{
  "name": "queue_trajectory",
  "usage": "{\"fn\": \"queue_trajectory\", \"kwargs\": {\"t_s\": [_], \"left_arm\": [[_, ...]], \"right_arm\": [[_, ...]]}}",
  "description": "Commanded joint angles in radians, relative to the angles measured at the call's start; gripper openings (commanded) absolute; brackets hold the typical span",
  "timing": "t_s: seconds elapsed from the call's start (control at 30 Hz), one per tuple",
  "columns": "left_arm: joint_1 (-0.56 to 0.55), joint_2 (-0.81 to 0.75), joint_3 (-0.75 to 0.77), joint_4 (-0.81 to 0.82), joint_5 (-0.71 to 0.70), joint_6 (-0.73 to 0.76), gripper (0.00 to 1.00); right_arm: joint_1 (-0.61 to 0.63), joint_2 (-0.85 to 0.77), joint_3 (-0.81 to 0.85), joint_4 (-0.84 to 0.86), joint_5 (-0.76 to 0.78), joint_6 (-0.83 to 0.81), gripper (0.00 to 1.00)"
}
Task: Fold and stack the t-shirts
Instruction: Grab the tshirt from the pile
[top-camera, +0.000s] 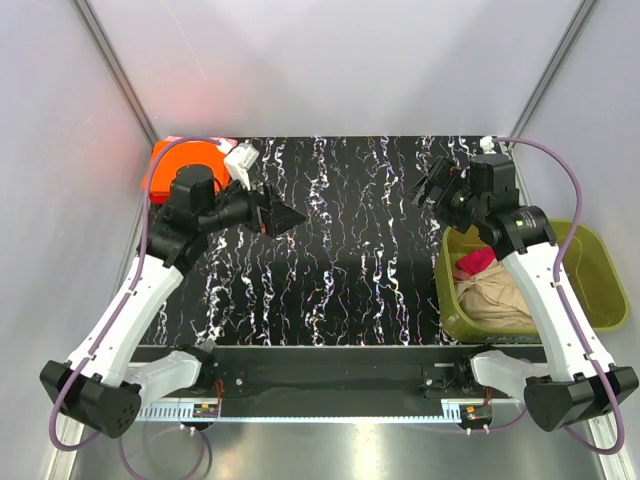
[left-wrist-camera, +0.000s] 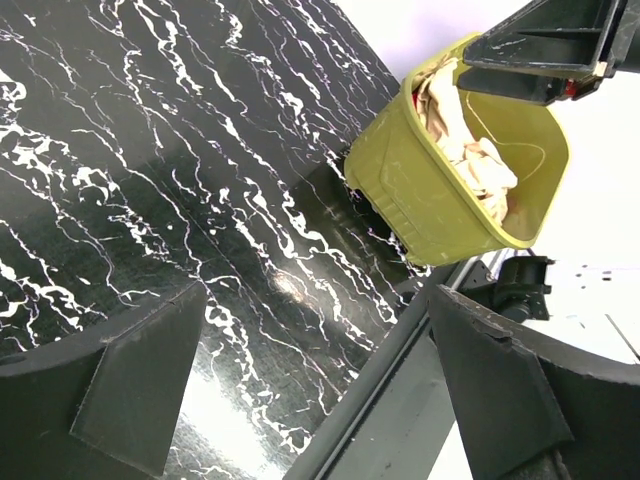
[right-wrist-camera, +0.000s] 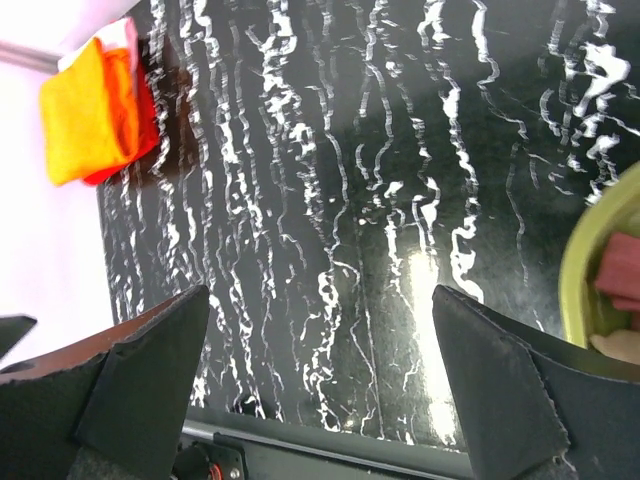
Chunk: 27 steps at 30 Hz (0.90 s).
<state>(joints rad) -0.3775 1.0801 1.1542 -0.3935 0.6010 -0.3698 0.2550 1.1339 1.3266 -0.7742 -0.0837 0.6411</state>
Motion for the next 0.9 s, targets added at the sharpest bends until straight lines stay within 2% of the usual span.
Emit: {"fn": "queue_trajectory", "kwargs": {"t_s": [0.0,0.13,0.2,0.23,0.27,0.4,0.5,0.73,0.87], "left_arm": [[0.000,-0.032,-0.040,0.050,-0.052,0.009,0.99],[0.002,-0.040,-0.088,0.054,-0.072,0.026,0.99],[0.002,-0.051,-0.122,0.074,-0.073,0.020,0.99],[0.002,-0.052,-0.129,0.087,-0.076,0.017,0.99],[0.003,-0.052,-0.142,0.087,-0.076,0.016,0.99],[0.003,-0.078,-0.175,0.088,-0.096,0.022,0.99],[0.005,-0.091,-0.206,0.101,-0.118,0.019,0.99],[0.005,-0.092,-0.202,0.090,-0.102,0.009,0.99],[0.003,-0.089,-0.191,0.061,-0.121,0.011,0.99]], "right_arm": [[-0.002,-0.011,-0.001,-0.031,0.077,0.040,1.00],[-0.013,0.003,0.028,-0.108,0.298,0.072,1.00],[-0.077,0.024,0.065,-0.167,0.363,0.097,0.98],[-0.117,0.064,0.083,-0.200,0.371,0.103,0.98],[-0.234,0.085,0.124,-0.259,0.351,0.107,0.98],[-0.493,0.155,0.157,-0.319,0.230,0.111,0.99],[-0.606,0.181,0.128,-0.330,0.285,0.164,0.99],[-0.717,0.323,-0.015,-0.264,0.314,0.212,0.99],[-0.741,0.380,-0.049,-0.159,0.344,0.181,0.91]]}}
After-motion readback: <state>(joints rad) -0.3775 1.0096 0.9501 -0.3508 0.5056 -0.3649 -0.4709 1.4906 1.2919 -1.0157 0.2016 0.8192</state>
